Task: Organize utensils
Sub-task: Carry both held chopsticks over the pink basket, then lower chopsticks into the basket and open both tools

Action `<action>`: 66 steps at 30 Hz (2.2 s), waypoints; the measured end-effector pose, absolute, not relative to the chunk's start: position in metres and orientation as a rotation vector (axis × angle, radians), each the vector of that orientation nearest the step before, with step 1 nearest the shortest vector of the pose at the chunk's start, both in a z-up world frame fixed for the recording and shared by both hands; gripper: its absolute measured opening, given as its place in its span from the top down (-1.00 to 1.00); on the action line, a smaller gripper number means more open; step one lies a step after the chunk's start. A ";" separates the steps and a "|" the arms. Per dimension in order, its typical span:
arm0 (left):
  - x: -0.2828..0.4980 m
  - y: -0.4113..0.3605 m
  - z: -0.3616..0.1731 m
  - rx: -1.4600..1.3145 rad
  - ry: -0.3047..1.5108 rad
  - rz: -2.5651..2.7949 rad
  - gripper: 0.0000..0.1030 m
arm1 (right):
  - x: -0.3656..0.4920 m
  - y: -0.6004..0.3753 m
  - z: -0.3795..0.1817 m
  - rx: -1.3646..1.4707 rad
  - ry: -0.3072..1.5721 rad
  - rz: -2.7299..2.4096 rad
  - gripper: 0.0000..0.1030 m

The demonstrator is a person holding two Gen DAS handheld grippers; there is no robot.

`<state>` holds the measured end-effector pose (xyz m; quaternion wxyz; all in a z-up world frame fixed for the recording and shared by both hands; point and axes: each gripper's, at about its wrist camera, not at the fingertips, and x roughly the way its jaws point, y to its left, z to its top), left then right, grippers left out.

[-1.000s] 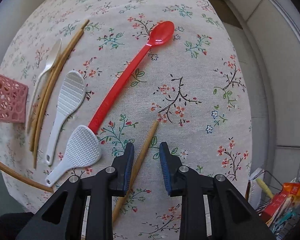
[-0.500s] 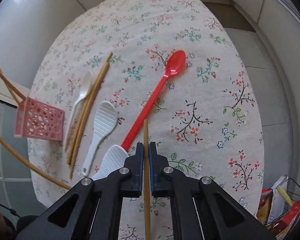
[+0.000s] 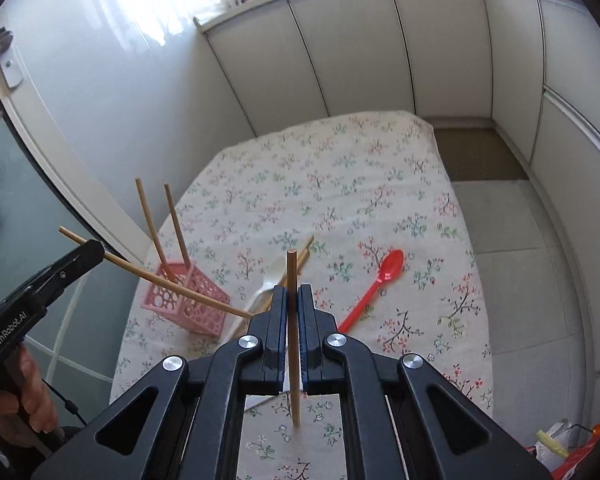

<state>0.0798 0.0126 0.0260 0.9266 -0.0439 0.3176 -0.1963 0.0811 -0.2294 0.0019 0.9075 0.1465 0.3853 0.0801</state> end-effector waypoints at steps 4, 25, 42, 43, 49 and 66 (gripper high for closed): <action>0.073 0.025 0.043 -0.131 0.585 -0.397 0.90 | 0.076 -0.232 0.022 0.321 0.711 0.168 0.90; 0.080 0.087 0.063 -0.132 0.398 -0.170 0.90 | 0.084 -0.204 0.068 0.412 0.547 0.301 0.90; 0.135 0.069 0.008 -0.065 0.581 -0.174 0.89 | 0.130 -0.140 0.043 0.379 0.605 0.375 0.90; 0.137 0.068 0.006 -0.064 0.593 -0.177 0.89 | 0.133 -0.136 0.039 0.369 0.619 0.371 0.90; 0.145 0.062 -0.003 -0.072 0.631 -0.198 0.89 | 0.143 -0.126 0.022 0.348 0.668 0.365 0.90; 0.137 0.054 0.003 -0.082 0.624 -0.244 -0.08 | 0.138 -0.157 0.026 0.475 0.669 0.411 0.23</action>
